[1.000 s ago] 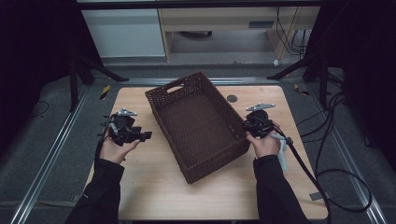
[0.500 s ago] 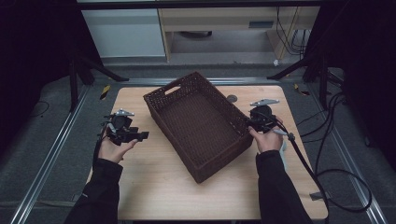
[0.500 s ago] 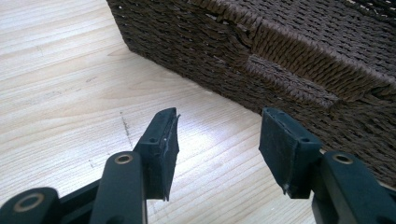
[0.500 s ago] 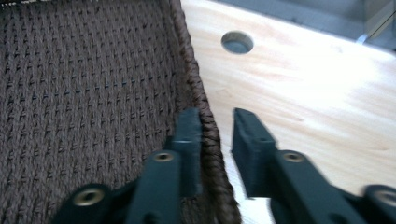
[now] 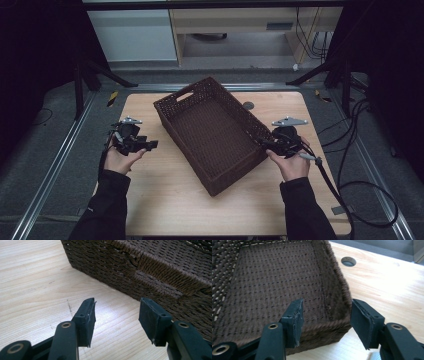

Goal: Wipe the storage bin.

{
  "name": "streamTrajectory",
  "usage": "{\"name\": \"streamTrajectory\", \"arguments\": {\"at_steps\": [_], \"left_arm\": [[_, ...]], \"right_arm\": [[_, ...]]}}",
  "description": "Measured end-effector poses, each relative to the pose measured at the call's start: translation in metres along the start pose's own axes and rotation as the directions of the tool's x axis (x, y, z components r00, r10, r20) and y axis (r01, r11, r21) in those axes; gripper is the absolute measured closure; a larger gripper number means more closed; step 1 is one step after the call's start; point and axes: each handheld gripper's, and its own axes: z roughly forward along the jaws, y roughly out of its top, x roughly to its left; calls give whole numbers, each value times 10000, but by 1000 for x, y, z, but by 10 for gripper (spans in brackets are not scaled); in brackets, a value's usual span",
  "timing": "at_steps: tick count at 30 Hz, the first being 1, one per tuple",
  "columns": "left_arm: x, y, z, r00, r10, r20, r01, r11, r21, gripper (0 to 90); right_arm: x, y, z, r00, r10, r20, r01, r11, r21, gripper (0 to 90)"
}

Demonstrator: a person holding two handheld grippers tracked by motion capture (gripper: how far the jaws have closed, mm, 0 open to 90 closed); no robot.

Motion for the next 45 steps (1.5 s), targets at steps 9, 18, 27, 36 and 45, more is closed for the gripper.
{"name": "streamTrajectory", "arguments": {"at_steps": [9,18,27,36,45], "left_arm": [[2,0,-1,10000,-41,-19,41,10000,-29,462],[4,-1,-1,9999,-116,-35,116,9999,-37,462],[8,0,-1,9998,-164,-88,164,9999,-44,463],[11,3,0,9996,-135,-253,132,9998,-126,468],[24,13,1,9992,-291,-290,279,9987,-422,463]], "right_arm": [[9,-7,7,9992,366,142,-370,9989,304,412],[3,-5,14,9979,379,522,-393,9989,256,449],[-5,0,20,9957,605,699,-615,9980,132,417],[5,-4,22,9972,556,491,-569,9980,259,360],[-6,1,35,9947,424,935,-442,9989,172,391]]}}
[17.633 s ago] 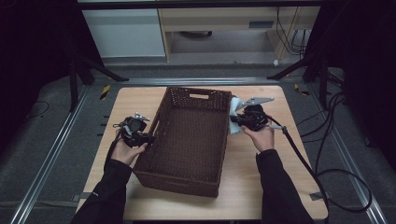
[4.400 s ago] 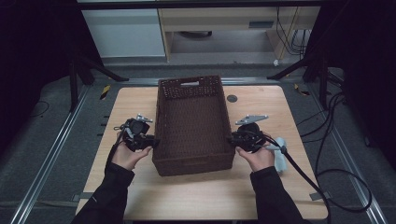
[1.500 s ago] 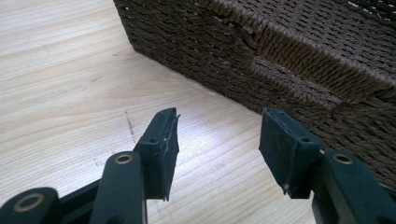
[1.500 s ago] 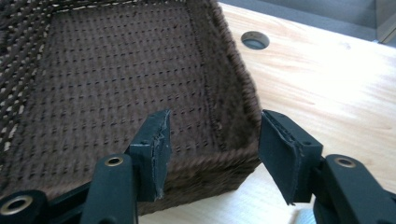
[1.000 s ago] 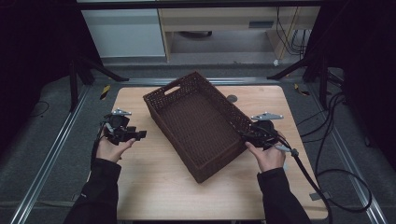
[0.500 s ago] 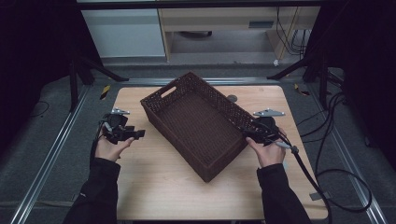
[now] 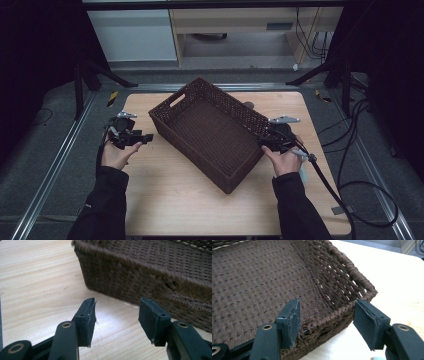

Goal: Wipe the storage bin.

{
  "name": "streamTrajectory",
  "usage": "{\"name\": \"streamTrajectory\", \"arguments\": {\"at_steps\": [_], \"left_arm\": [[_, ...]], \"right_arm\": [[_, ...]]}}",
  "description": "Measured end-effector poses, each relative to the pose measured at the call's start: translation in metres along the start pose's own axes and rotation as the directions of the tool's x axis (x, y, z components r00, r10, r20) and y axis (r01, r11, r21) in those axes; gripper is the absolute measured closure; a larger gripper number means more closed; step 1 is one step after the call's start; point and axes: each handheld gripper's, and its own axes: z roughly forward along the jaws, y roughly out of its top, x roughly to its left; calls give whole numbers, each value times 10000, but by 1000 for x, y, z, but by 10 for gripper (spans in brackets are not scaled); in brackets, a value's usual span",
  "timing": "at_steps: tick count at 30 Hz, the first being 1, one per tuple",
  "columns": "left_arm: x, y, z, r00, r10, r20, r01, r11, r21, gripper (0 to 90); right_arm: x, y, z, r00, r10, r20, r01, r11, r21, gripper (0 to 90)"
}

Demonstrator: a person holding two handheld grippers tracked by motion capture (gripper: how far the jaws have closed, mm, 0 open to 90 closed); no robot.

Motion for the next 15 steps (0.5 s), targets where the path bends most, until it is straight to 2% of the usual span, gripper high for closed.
{"name": "streamTrajectory", "arguments": {"at_steps": [3,5,7,9,13,15], "left_arm": [[8,6,-2,9998,-181,37,182,9993,-320,461],[13,10,-2,9996,-283,-16,282,9989,-381,463],[18,15,0,9993,-359,-33,358,9985,-421,465],[21,19,2,9991,-430,-50,428,9983,-407,465],[28,28,5,9985,-541,105,547,9965,-636,469],[31,32,8,9986,-532,47,534,9966,-629,469]], "right_arm": [[-2,4,2,10000,28,-43,-28,10000,93,388],[-1,4,-3,9998,31,-174,-33,9999,-136,381],[1,2,-5,9996,-4,-275,3,10000,-38,386],[4,0,-3,9997,-132,-217,135,9998,170,392],[3,1,-1,9998,-167,-83,169,9997,158,413],[1,2,1,9998,-193,-69,194,9997,141,421]]}}
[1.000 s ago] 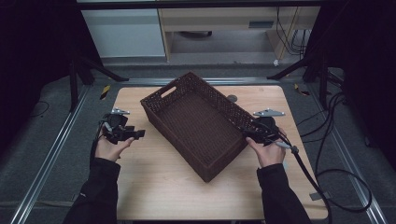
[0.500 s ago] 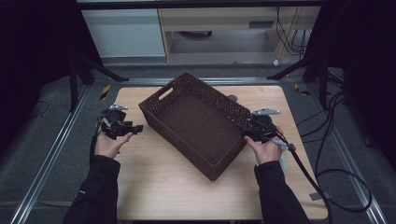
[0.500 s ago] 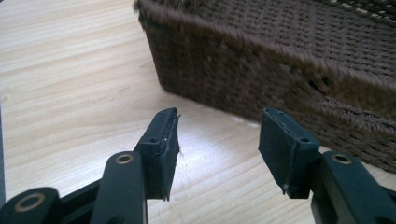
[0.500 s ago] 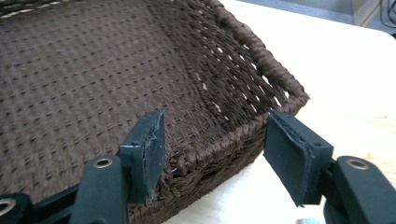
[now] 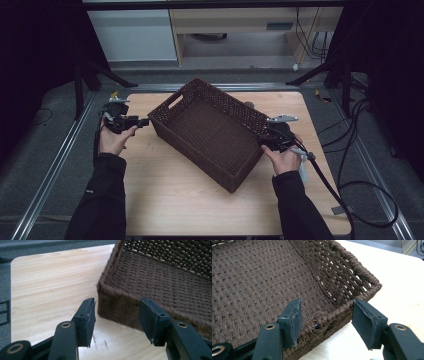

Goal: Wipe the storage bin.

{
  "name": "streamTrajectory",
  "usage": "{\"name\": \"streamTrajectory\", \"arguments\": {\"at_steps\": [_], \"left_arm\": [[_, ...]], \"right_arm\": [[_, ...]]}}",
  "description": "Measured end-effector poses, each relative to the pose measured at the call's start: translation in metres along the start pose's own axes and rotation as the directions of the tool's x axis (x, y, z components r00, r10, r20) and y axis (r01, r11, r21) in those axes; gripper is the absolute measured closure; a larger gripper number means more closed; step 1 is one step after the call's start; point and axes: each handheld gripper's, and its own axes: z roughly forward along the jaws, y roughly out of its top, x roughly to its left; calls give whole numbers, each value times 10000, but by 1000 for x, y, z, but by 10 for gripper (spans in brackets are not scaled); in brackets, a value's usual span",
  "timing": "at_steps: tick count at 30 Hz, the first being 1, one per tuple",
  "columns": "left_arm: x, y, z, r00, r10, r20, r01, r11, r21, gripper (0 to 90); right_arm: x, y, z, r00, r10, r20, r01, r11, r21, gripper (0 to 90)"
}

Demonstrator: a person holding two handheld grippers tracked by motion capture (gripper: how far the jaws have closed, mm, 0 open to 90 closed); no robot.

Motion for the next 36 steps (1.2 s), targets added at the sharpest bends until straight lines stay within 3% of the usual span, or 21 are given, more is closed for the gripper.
{"name": "streamTrajectory", "arguments": {"at_steps": [4,10,16,21,26,29,31,36], "left_arm": [[4,5,8,9997,-164,170,167,9997,-151,476],[2,5,26,9999,44,136,-44,10000,27,509],[5,4,43,9992,-39,393,40,10000,-39,549],[3,3,39,9992,-53,392,46,9998,194,581],[-10,-4,26,9997,263,23,-264,9974,675,579],[-17,-11,17,9996,289,43,-291,9969,724,579],[-20,-14,13,9993,369,93,-375,9962,782,579],[-20,-14,9,9987,456,227,-473,9957,800,598]], "right_arm": [[-4,3,6,9998,-42,181,42,10000,-18,436],[-6,6,6,10000,23,42,-22,10000,-97,422],[-3,4,-12,9993,-154,-337,139,9990,-434,395],[3,0,-22,9960,-292,-843,258,9988,-409,376],[9,-7,-24,9931,-390,-1104,377,9992,-137,379],[12,-11,-23,9918,-443,-1196,452,9990,52,416],[13,-13,-21,9911,-422,-1260,461,9985,281,487],[9,-11,-17,9916,-155,-1284,196,9993,311,531]]}}
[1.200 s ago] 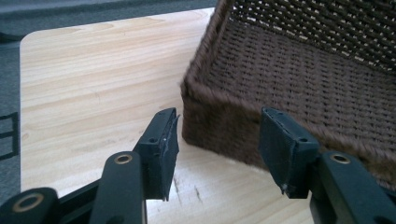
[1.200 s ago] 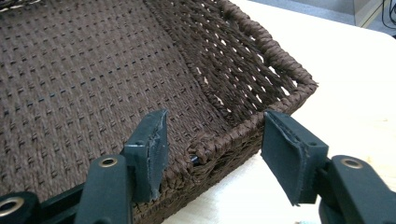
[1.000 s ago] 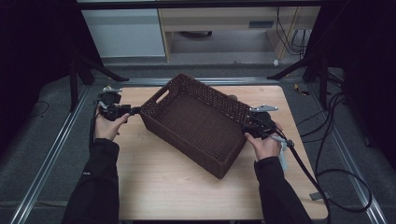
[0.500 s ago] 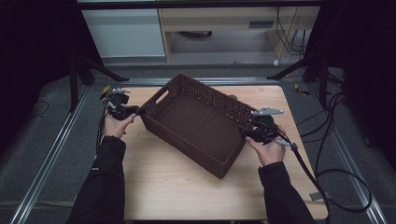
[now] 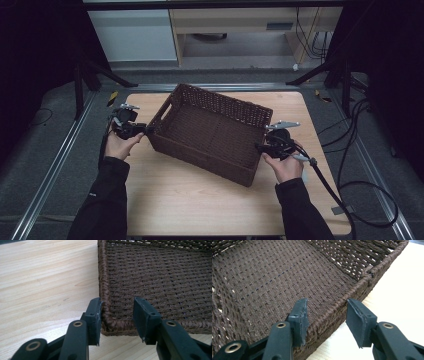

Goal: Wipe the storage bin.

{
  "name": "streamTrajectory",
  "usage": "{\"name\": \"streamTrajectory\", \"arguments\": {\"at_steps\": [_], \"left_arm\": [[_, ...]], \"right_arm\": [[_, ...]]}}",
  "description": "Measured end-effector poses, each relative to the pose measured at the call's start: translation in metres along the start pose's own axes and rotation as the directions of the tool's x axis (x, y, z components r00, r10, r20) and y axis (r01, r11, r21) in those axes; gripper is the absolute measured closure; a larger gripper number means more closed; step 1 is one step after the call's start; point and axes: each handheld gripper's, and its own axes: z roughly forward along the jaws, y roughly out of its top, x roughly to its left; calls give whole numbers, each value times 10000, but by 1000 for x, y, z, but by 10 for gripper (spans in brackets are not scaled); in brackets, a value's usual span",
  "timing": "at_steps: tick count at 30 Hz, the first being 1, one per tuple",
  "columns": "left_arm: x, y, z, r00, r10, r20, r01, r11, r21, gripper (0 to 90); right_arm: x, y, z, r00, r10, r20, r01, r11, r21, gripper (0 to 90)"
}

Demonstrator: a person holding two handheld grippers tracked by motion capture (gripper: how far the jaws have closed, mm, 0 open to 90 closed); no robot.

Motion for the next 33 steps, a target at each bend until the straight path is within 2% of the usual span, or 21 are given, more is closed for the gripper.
{"name": "streamTrajectory", "arguments": {"at_steps": [6,8,13,16,21,23,29,33], "left_arm": [[2,-3,7,10000,14,46,-16,9982,600,732],[1,-6,6,9999,42,101,-48,9982,604,770],[-6,-14,-1,9998,165,77,-170,9971,743,766],[-14,-20,-7,9997,251,-62,-246,9965,794,759],[-24,-33,-17,9999,81,-96,-74,9975,709,743],[-27,-38,-20,10000,-2,-85,8,9974,727,738],[-32,-51,-31,9998,-152,120,143,9975,698,724],[-38,-57,-37,9999,-139,-4,139,9971,744,719]], "right_arm": [[-8,6,8,9997,-81,240,82,10000,-24,556],[-11,7,10,9998,-69,194,70,10000,-63,548],[-13,5,1,10000,-21,49,24,9988,-490,497],[-10,1,-7,9997,-247,-34,245,9990,-383,503],[-4,-7,-13,9982,-441,-401,440,9990,-46,587],[-3,-8,-12,9981,-514,-346,519,9985,150,638],[-3,-10,-12,9981,-500,-348,506,9986,166,673],[-3,-11,-14,9979,-477,-448,484,9987,134,683]]}}
